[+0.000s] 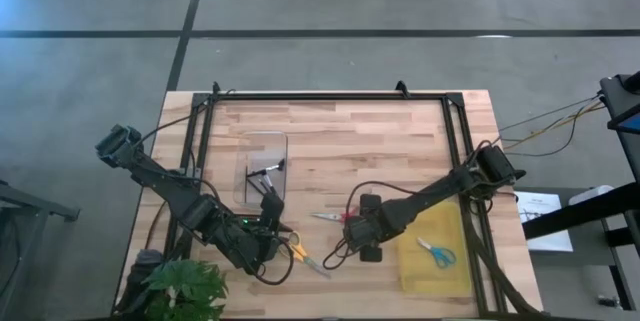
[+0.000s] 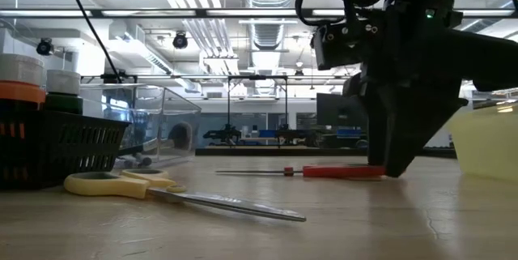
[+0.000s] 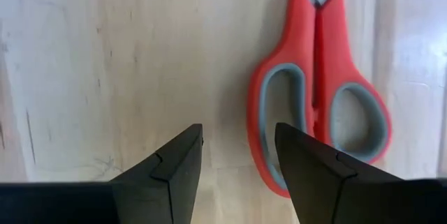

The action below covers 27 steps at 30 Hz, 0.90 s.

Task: Pick & Place Paint Supplies
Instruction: Put the red scissors into the yellow bin

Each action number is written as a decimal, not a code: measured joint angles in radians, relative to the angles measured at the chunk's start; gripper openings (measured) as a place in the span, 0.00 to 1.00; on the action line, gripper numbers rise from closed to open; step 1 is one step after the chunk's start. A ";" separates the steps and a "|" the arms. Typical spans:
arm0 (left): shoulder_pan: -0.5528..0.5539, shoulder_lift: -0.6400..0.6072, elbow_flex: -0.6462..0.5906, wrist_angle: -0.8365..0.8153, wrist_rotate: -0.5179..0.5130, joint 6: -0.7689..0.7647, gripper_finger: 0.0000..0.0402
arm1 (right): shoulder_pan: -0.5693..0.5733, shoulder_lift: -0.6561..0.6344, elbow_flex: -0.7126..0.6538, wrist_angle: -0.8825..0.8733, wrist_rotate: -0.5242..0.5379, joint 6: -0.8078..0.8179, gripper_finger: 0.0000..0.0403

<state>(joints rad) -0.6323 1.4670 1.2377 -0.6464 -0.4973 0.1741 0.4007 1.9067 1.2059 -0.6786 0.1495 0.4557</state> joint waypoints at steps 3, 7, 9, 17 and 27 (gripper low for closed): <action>0.000 0.000 0.000 0.001 0.000 0.001 0.31 | 0.000 0.010 -0.008 0.008 -0.013 -0.002 0.45; 0.000 0.000 0.000 0.003 0.000 0.008 0.31 | -0.007 0.020 -0.020 0.021 -0.035 -0.006 0.45; 0.000 0.000 0.000 0.007 0.000 0.008 0.31 | -0.011 0.022 -0.031 0.039 -0.049 -0.013 0.45; 0.000 0.000 0.000 0.008 0.000 0.008 0.31 | -0.025 0.026 -0.035 0.045 -0.062 -0.019 0.31; 0.000 0.000 0.000 0.008 0.000 0.008 0.31 | -0.037 0.028 -0.036 0.043 -0.071 -0.022 0.05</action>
<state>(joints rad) -0.6327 1.4670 1.2377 -0.6384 -0.4973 0.1825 0.3637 1.9343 1.1694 -0.6359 0.0788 0.4335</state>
